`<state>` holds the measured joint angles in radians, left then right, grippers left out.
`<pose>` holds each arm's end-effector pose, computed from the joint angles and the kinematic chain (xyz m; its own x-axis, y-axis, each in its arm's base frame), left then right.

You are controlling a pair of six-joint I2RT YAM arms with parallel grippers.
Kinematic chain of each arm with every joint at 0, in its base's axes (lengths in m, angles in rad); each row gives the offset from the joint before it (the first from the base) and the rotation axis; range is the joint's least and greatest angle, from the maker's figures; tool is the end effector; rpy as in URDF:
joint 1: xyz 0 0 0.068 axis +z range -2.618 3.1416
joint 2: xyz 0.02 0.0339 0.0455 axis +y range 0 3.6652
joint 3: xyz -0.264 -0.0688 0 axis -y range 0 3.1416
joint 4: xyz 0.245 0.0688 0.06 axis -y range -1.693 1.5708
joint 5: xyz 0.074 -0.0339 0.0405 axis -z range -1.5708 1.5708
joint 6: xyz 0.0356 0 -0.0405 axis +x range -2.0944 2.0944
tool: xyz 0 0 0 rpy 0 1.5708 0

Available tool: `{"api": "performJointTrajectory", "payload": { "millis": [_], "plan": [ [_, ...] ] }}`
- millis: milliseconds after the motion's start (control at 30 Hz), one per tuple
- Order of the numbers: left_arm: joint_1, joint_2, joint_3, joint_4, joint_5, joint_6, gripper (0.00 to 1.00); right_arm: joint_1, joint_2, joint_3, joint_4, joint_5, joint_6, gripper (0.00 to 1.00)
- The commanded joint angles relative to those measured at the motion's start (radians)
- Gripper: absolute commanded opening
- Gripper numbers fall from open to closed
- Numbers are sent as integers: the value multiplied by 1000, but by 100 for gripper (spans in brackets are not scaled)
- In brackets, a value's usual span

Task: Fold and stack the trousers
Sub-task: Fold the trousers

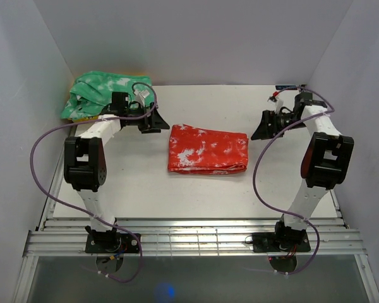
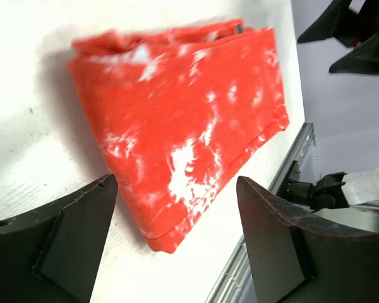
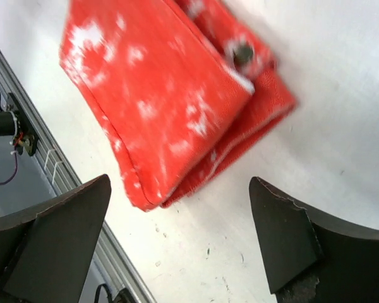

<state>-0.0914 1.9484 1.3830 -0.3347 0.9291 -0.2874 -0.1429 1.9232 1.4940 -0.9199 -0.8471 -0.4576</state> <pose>0.4113 -0.0663 0.2036 -0.9042 -0.0875 -0.4181 0.3067 0.5483 -0.7780 0.3802 -0.0278 0.2187 -0.8358 -0.1753 -0.5202 -0.4883 0.6704 0.5587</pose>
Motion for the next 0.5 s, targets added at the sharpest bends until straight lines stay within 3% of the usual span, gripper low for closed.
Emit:
{"api": "performJointTrajectory", "payload": {
  "millis": [0, 167, 400, 467],
  "plan": [
    [19, -135, 86, -115, 25, 129, 87, 5, -72, 150, -109, -170, -63, 95],
    [-33, -177, -7, 54, 275, -30, 79, 118, -62, 119, -62, -375, 6, 93],
    [-166, -166, -353, 481, 280, -327, 75, 270, -55, -156, 162, -457, 160, 93],
    [-177, -123, -381, 485, 260, -328, 75, 266, -17, -213, 179, -425, 154, 93]
  ]
}}
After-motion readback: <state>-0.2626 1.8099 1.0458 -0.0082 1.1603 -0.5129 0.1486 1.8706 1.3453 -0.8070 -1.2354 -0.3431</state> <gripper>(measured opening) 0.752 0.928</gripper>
